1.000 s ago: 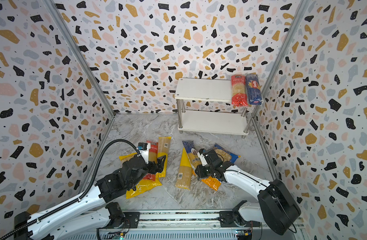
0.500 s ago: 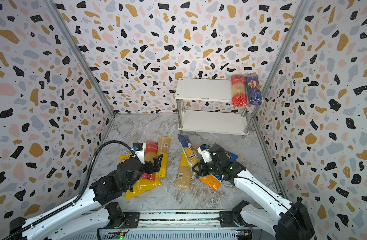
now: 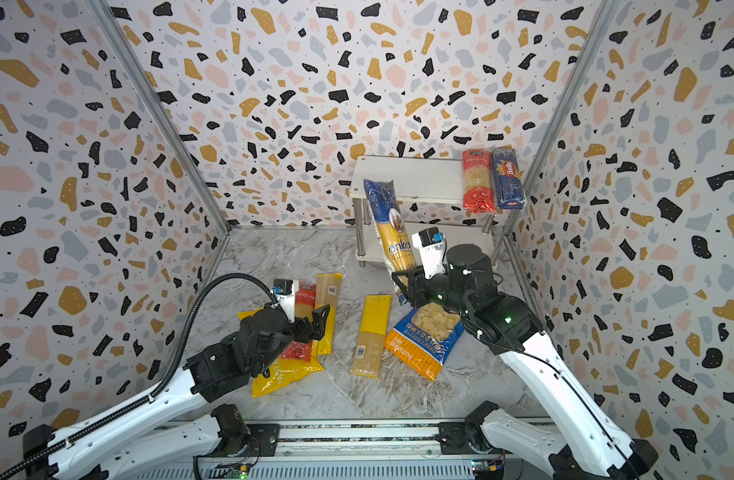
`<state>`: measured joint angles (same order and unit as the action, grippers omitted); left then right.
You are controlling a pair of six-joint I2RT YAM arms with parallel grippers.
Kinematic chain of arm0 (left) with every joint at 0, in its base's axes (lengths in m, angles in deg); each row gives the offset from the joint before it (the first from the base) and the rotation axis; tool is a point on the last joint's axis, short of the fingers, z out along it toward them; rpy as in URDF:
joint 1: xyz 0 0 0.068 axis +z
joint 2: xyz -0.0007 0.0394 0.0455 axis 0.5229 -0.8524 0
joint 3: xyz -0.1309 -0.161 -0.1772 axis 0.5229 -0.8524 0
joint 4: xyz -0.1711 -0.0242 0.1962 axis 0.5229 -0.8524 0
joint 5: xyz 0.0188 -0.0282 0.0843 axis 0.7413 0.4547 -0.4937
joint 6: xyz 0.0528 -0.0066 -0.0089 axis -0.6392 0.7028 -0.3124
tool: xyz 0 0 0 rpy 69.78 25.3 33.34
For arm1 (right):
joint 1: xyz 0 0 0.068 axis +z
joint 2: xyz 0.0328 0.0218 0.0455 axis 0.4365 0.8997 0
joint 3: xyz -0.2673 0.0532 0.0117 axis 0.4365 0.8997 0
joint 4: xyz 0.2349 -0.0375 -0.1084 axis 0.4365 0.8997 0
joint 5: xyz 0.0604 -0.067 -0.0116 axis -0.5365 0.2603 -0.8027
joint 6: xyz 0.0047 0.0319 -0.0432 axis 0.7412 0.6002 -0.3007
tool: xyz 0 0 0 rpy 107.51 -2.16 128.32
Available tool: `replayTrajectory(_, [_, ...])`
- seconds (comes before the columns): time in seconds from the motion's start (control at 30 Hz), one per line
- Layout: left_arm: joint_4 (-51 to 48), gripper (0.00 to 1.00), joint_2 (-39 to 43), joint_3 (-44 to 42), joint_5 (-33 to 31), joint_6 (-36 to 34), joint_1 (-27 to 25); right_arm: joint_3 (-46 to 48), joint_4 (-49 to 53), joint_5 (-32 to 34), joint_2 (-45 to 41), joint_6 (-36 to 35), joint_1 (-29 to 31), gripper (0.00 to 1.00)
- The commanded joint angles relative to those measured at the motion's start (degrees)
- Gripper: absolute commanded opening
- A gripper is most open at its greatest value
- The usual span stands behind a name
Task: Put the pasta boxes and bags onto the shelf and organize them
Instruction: 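Carry the Ankara pack with the right gripper up to the top shelf, then set the Ankara pack beside the red-labelled spaghetti and open the right gripper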
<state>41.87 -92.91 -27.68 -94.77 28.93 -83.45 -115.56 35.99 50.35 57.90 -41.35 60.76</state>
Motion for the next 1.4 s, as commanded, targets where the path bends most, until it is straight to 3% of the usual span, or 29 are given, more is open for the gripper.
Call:
replayTrajectory(0.0, [2.81,1.00,-3.26,7.80,1.60,-4.74,-0.29,-10.24,-6.07,9.37,3.71,-6.12,-0.17,0.00])
replayTrajectory(0.2, [5.31,0.99,-8.75,17.29,4.83,-7.53,-0.36,-24.03,-9.63,22.80,14.70,-14.00,-0.30,0.00])
replayTrajectory(0.4, [5.39,1.00,-8.71,16.57,4.09,-7.68,-0.27,-42.24,-8.20,34.48,29.10,-20.43,-2.04,0.00])
replayTrajectory(0.5, [5.59,1.00,-6.94,14.71,3.29,-7.22,-0.34,-51.07,-5.07,34.09,35.38,-19.24,-5.70,0.00])
replayTrajectory(0.67, [5.44,0.99,-4.88,12.65,2.62,-6.61,-0.34,-57.69,-2.58,31.29,41.40,-16.40,-10.95,0.00])
replayTrajectory(1.37, [7.09,0.99,-4.85,9.24,1.64,-6.96,-0.33,-57.42,1.04,28.53,44.27,-12.90,-19.00,0.00])
